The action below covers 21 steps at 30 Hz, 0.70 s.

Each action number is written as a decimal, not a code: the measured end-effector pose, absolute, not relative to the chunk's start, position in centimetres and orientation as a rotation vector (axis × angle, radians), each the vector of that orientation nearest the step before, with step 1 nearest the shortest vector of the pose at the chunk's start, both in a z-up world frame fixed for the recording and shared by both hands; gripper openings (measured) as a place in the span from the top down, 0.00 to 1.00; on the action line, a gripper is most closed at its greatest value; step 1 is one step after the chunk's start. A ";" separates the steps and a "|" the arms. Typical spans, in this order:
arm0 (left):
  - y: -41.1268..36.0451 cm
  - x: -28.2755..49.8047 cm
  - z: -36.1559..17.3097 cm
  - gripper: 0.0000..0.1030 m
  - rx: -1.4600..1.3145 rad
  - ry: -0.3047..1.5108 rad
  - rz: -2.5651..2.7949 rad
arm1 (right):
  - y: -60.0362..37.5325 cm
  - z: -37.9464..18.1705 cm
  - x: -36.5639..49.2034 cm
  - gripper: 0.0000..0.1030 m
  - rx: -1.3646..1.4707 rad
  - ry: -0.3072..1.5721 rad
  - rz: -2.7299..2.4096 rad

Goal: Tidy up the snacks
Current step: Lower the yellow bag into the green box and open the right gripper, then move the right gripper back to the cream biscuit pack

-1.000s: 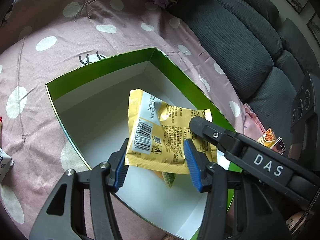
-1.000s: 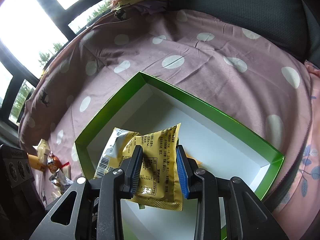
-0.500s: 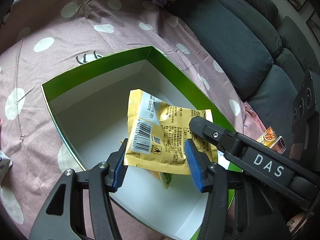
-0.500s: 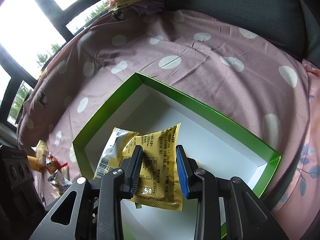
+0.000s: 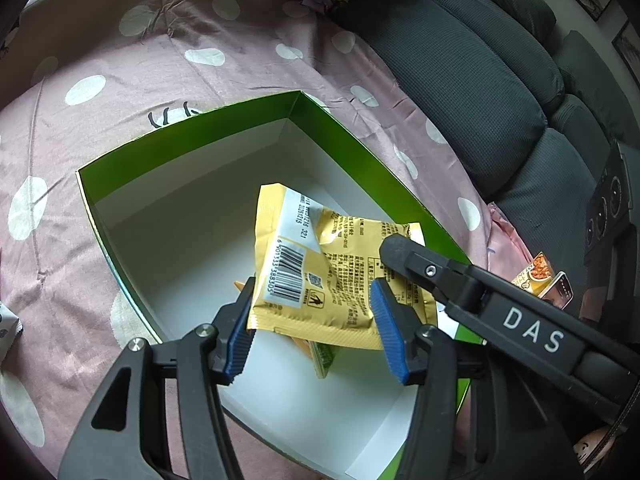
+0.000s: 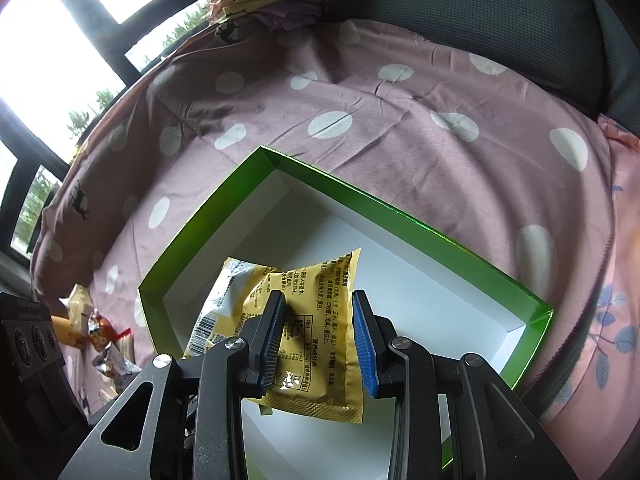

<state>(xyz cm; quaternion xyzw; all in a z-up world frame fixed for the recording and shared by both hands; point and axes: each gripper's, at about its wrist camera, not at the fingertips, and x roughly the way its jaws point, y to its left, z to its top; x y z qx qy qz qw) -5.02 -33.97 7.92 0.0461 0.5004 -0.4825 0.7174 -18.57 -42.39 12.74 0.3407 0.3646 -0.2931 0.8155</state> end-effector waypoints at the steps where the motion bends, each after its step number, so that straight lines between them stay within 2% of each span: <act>1: -33.9 -5.1 7.9 0.46 0.100 1.107 -1.066 | -42.3 12.8 -18.6 0.67 0.726 0.777 -0.627; 12: -31.7 -4.7 9.1 0.34 0.067 1.059 -1.028 | -42.2 13.4 -18.9 0.67 0.723 0.755 -0.661; 19: -26.9 -3.9 11.0 0.28 0.007 1.004 -0.980 | -40.6 15.1 -18.9 0.66 0.683 0.699 -0.643; 20: -25.8 -3.8 11.3 0.27 -0.004 0.993 -0.966 | -40.3 15.5 -18.8 0.66 0.675 0.687 -0.637; 21: -24.5 -3.6 11.6 0.21 -0.015 0.979 -0.947 | -40.0 15.9 -18.8 0.60 0.668 0.674 -0.631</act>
